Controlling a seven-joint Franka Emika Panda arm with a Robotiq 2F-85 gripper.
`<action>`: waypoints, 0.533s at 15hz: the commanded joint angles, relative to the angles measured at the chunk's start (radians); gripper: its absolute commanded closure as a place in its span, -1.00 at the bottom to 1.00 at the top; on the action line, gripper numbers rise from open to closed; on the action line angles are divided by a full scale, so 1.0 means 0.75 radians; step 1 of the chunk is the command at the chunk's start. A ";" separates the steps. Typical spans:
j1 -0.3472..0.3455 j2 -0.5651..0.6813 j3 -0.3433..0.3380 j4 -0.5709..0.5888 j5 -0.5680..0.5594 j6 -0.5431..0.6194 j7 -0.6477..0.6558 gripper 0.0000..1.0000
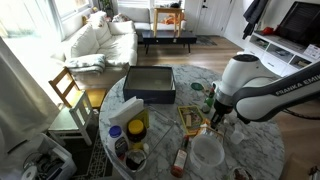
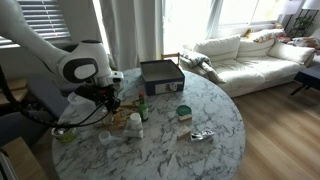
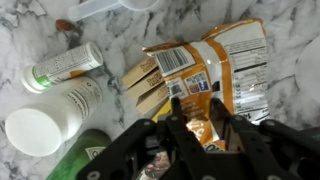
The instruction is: Put the snack packet in the plastic cup then put the cup in the clear box
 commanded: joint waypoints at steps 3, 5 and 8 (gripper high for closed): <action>-0.023 -0.032 -0.003 0.020 0.030 -0.053 -0.063 1.00; -0.032 -0.038 -0.004 0.023 0.041 -0.056 -0.090 1.00; -0.053 -0.076 -0.011 0.042 0.052 -0.076 -0.159 1.00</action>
